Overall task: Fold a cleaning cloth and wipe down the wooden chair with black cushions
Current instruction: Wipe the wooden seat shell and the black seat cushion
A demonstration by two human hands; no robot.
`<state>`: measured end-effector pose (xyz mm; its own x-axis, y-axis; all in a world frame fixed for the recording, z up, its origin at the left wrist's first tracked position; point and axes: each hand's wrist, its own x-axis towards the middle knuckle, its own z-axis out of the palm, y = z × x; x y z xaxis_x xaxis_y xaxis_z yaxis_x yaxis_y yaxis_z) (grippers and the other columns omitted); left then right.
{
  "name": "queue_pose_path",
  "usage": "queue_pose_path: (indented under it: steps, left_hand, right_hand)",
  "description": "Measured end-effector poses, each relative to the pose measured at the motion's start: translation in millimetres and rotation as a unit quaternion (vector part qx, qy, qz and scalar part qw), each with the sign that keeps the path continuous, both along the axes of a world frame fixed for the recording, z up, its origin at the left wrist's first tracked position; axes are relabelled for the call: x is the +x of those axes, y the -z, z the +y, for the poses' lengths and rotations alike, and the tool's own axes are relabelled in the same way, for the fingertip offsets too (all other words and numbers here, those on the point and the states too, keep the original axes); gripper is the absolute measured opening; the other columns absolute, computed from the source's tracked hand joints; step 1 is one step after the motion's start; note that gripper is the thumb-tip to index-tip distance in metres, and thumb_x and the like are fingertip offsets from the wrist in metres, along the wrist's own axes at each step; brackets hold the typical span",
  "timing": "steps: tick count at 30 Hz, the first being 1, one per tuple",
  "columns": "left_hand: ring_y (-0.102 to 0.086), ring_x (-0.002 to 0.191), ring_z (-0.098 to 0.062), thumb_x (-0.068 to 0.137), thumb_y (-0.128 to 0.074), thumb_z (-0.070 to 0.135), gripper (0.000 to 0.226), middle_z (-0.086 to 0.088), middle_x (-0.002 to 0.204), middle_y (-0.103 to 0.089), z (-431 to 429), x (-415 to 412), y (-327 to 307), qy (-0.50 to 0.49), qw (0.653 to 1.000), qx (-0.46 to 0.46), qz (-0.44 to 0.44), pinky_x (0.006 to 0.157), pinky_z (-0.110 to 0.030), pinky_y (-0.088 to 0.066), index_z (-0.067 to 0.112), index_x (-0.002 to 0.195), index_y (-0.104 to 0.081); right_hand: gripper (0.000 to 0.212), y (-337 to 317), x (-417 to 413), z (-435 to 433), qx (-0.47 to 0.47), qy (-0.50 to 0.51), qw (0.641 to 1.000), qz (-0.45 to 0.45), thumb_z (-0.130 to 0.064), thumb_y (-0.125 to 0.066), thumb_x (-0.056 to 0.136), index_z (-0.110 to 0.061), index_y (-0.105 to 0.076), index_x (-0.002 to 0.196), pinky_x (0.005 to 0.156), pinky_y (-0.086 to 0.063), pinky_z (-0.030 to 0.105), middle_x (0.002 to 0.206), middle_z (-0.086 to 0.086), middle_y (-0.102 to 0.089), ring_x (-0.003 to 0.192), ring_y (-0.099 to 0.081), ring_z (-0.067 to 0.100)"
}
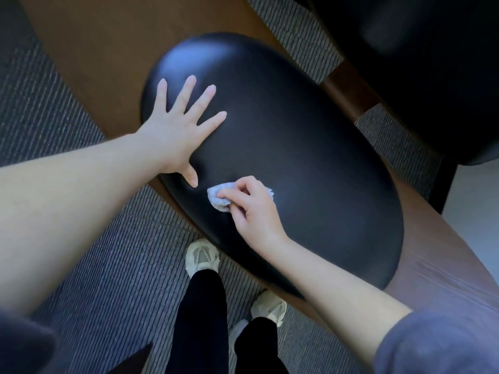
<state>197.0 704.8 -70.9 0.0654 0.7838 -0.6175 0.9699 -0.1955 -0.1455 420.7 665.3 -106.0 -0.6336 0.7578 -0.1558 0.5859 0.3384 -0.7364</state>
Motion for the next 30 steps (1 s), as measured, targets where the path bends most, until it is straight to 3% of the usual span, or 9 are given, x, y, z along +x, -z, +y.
queue_pose_path:
  steps: [7,12,16,20,25,28,30]
  left_hand:
    - [0.012,0.148,-0.04,0.066,-0.07,0.072,0.127,-0.015,0.16,0.018,-7.1,14.6,-7.1,0.036,0.999,0.014,0.031,0.117,-0.06,-0.012,0.022,0.155,0.006]
    - [0.007,0.149,-0.037,0.071,-0.069,0.069,0.118,-0.012,0.162,0.012,-22.3,28.3,-14.9,0.022,1.0,0.002,0.021,0.116,-0.057,-0.017,0.022,0.155,-0.001]
    - [0.009,0.149,-0.037,0.07,-0.069,0.069,0.12,-0.013,0.161,0.014,-39.1,49.5,-16.8,-0.001,1.0,-0.018,0.015,0.116,-0.059,-0.017,0.021,0.155,0.002]
    - [0.009,0.149,-0.036,0.07,-0.07,0.068,0.123,-0.013,0.161,0.015,-50.4,68.7,-15.8,-0.03,0.999,-0.029,0.011,0.116,-0.06,-0.017,0.02,0.155,0.003]
    - [0.011,0.149,-0.038,0.069,-0.07,0.07,0.126,-0.013,0.161,0.017,-53.2,91.1,-12.2,-0.036,0.998,-0.04,0.015,0.115,-0.063,-0.017,0.02,0.155,0.008]
    - [0.015,0.148,-0.036,0.062,-0.071,0.075,0.134,-0.009,0.16,0.022,-42.8,88.8,-8.7,-0.023,0.998,-0.052,0.014,0.113,-0.066,-0.013,0.025,0.154,0.012]
    - [0.019,0.147,-0.037,0.056,-0.07,0.08,0.139,-0.007,0.159,0.026,-32.0,80.4,-7.6,-0.005,0.998,-0.063,0.015,0.113,-0.068,-0.01,0.031,0.152,0.017]
  right_hand:
    - [0.024,-3.4,2.9,-25.5,0.092,-0.163,0.982,-0.013,0.006,-0.06,0.076,-0.014,-0.07,0.085,0.061,-0.032,0.031,0.086,0.006,-0.052,0.075,-0.041,0.023]
    - [0.027,8.7,17.8,-48.8,0.154,-0.257,0.953,-0.039,0.01,-0.064,0.063,-0.012,-0.063,0.078,0.057,-0.039,0.037,0.085,0.005,-0.052,0.074,-0.04,0.022]
    - [0.026,9.6,55.1,-50.9,0.156,-0.258,0.953,-0.031,0.007,-0.054,0.07,-0.015,-0.062,0.079,0.061,-0.04,0.037,0.085,0.005,-0.049,0.074,-0.04,0.022]
    - [0.023,-1.6,99.6,-41.5,0.134,-0.253,0.958,-0.033,0.0,-0.059,0.076,-0.021,-0.067,0.082,0.063,-0.037,0.036,0.083,0.004,-0.052,0.072,-0.043,0.022]
    - [0.027,-11.2,117.3,-27.7,0.104,-0.27,0.957,-0.03,-0.009,-0.045,0.085,-0.02,-0.069,0.082,0.066,-0.018,0.027,0.086,0.005,-0.054,0.073,-0.045,0.023]
    - [0.025,-4.8,115.1,-20.8,0.115,-0.303,0.946,-0.012,-0.002,-0.052,0.081,-0.021,-0.068,0.082,0.062,-0.034,0.034,0.087,0.005,-0.055,0.075,-0.046,0.023]
    - [0.03,-1.2,110.0,-14.9,0.118,-0.308,0.944,-0.003,0.004,-0.055,0.076,-0.022,-0.067,0.082,0.06,-0.032,0.034,0.088,0.005,-0.054,0.076,-0.044,0.022]
